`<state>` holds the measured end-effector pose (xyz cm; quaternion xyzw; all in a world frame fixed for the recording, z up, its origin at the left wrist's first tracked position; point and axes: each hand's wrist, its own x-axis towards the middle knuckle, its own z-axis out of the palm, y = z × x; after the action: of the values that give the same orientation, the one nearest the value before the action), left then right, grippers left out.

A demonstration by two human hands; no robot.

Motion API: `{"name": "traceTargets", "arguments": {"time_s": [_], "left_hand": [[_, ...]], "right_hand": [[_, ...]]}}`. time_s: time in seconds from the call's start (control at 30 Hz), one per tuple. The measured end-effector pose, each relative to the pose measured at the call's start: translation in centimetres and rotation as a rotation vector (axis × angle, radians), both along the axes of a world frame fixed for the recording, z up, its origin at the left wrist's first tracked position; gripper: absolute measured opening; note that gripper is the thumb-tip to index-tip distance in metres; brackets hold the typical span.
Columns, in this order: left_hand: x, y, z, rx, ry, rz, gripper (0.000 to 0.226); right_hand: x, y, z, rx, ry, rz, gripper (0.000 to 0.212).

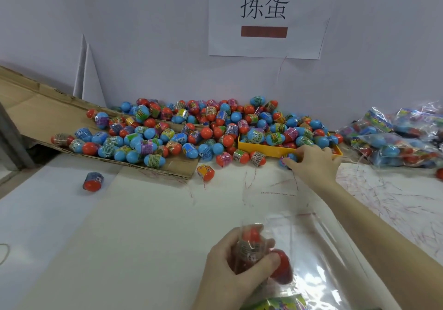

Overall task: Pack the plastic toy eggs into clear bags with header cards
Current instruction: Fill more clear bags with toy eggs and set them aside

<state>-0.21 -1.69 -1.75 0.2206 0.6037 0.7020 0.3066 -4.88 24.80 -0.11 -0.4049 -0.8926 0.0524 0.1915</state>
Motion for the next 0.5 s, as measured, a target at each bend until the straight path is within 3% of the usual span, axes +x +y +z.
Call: {"name": "traceTargets", "arguments": {"time_s": [0.13, 0.23, 0.3, 0.4, 0.5], "left_hand": [[-0.1, 0.0, -0.1, 0.013, -0.007, -0.030, 0.042], [-0.2, 0.0, -0.1, 0.040, 0.020, -0.018, 0.045], [-0.3, 0.1, -0.2, 0.070, -0.004, -0.025, 0.045], [-0.4, 0.2, -0.4, 0.069, -0.042, -0.031, 0.042], [-0.4, 0.3, -0.4, 0.087, -0.069, -0.006, 0.045]], "right_hand": [[-0.9, -0.1, -0.2, 0.093, -0.076, 0.000, 0.039], [-0.2, -1.1, 0.6, 0.031, 0.081, 0.085, 0.036], [1.0, -2.5, 2.2, -0.129, 0.362, 0.187, 0.034], [3.7, -5.6, 5.9, -0.547, 0.726, 0.482, 0.027], [7.1, -8.5, 8.6, -0.674, 0.617, 0.859, 0.030]]}}
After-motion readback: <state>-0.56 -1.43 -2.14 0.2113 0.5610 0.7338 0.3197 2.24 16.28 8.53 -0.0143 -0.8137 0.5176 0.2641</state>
